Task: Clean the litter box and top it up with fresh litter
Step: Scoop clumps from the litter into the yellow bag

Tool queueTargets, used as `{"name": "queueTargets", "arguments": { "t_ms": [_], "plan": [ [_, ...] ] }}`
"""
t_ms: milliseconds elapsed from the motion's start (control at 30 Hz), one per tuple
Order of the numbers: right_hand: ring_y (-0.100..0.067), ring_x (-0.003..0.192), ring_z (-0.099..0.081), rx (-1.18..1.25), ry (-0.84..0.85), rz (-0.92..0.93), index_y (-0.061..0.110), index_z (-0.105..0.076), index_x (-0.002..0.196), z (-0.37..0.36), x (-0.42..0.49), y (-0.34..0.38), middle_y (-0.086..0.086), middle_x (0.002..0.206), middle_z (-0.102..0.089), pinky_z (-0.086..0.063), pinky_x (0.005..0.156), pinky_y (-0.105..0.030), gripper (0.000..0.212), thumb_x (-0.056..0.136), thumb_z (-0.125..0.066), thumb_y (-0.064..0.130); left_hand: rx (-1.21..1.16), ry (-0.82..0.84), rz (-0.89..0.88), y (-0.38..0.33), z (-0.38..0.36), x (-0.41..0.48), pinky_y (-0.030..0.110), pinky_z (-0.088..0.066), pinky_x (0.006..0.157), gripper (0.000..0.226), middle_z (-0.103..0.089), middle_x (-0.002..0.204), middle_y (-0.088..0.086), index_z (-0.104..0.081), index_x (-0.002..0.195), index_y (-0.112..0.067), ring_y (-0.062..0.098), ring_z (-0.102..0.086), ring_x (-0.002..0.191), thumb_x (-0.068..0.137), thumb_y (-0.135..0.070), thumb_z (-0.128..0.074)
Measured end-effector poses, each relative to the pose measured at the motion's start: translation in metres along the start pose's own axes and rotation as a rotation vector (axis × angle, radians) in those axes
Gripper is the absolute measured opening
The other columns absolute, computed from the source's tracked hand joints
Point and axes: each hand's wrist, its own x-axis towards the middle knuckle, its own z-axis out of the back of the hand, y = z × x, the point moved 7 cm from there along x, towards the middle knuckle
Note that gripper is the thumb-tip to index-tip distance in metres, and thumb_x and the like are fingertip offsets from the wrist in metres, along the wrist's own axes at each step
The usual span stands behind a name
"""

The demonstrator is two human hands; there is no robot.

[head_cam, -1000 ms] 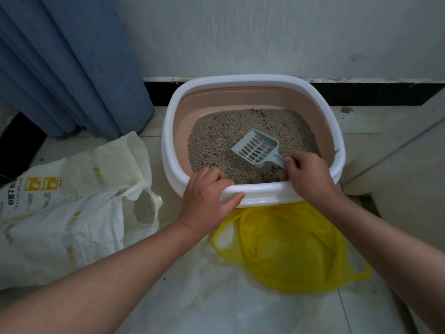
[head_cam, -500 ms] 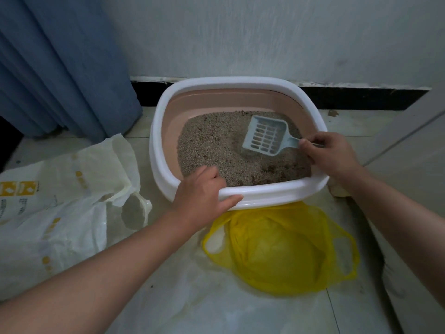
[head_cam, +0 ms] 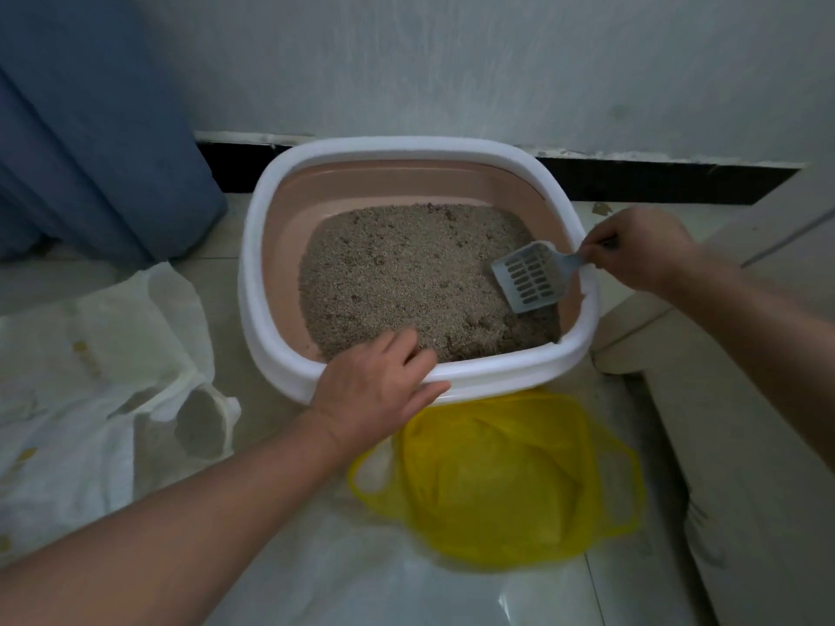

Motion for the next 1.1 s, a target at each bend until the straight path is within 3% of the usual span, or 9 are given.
{"name": "queueTargets", "arguments": {
  "t_ms": [67,167,367,533,733,833,1000,1100],
  "plan": [
    [-0.014,0.070,-0.058,-0.139,0.042,0.048,0.018,-0.076,0.104,0.011,0.015,0.007,0.002,0.085,-0.067,-0.042,0.055,-0.026,0.016,0.094,-0.064,0.022,-0.003,-0.002,-0.002,-0.001,0.000,0.001,0.035,-0.043,0.050,0.034,-0.054,0.083,0.005,-0.057,0.086,-0.018,0.024,-0.054,0.069,0.095,-0.050,-0.056],
    [-0.014,0.069,-0.057,-0.300,0.143,0.082,0.020,-0.076,0.103,0.013,0.038,0.017,0.004,0.084,-0.066,-0.043,0.056,-0.027,0.016,0.093,-0.065,0.024,0.005,-0.012,-0.007,-0.001,-0.001,0.001,0.036,-0.044,0.050,0.033,-0.054,0.082,0.005,-0.056,0.083,-0.019,0.024,-0.053,0.069,0.095,-0.049,-0.057],
    [-0.015,0.083,-0.063,-0.310,0.347,0.166,0.024,-0.079,0.102,-0.016,0.056,0.022,0.009,0.086,-0.070,-0.054,0.085,-0.034,0.016,0.090,-0.067,0.025,0.049,-0.027,-0.016,-0.001,-0.002,0.002,0.035,-0.040,0.053,0.036,-0.054,0.079,0.004,-0.056,0.078,-0.020,0.023,-0.053,0.067,0.096,-0.051,-0.057],
    [-0.010,0.082,-0.063,-0.353,0.395,0.269,0.035,-0.077,0.097,-0.023,0.056,0.028,0.014,0.092,-0.071,-0.056,0.084,-0.036,0.013,0.088,-0.068,0.031,0.049,-0.037,-0.027,-0.002,-0.003,0.002,0.035,-0.040,0.051,0.036,-0.054,0.078,0.003,-0.056,0.078,-0.020,0.023,-0.053,0.066,0.097,-0.051,-0.055],
    [-0.009,0.075,-0.061,-0.481,0.493,0.368,0.032,-0.075,0.100,-0.045,0.041,0.047,0.014,0.082,-0.067,-0.054,0.072,-0.028,0.013,0.090,-0.067,0.033,0.059,-0.040,-0.019,-0.001,-0.004,0.001,0.035,-0.040,0.049,0.037,-0.054,0.076,0.001,-0.056,0.078,-0.021,0.022,-0.054,0.065,0.097,-0.053,-0.054],
    [-0.014,0.082,-0.064,-0.525,0.478,0.388,0.033,-0.073,0.104,-0.048,0.038,0.057,0.009,0.092,-0.069,-0.057,0.078,-0.033,0.015,0.092,-0.063,0.032,0.069,-0.045,-0.019,-0.001,-0.005,-0.001,0.035,-0.040,0.049,0.037,-0.054,0.076,0.001,-0.056,0.078,-0.021,0.021,-0.053,0.065,0.097,-0.053,-0.054],
    [-0.012,0.078,-0.063,-0.512,0.510,0.378,0.027,-0.072,0.103,-0.050,0.036,0.057,0.010,0.083,-0.065,-0.057,0.076,-0.032,0.015,0.094,-0.060,0.029,0.058,-0.063,-0.023,-0.001,-0.006,-0.001,0.035,-0.041,0.049,0.037,-0.054,0.075,0.001,-0.056,0.078,-0.021,0.021,-0.054,0.064,0.098,-0.052,-0.055],
    [-0.013,0.078,-0.062,-0.342,0.566,0.349,0.025,-0.072,0.100,-0.071,0.030,0.062,0.009,0.080,-0.064,-0.054,0.078,-0.032,0.015,0.095,-0.059,0.029,0.058,-0.072,-0.022,-0.001,-0.006,-0.003,0.034,-0.041,0.049,0.038,-0.055,0.075,0.000,-0.057,0.078,-0.021,0.021,-0.054,0.065,0.099,-0.052,-0.053]
  ]
}}
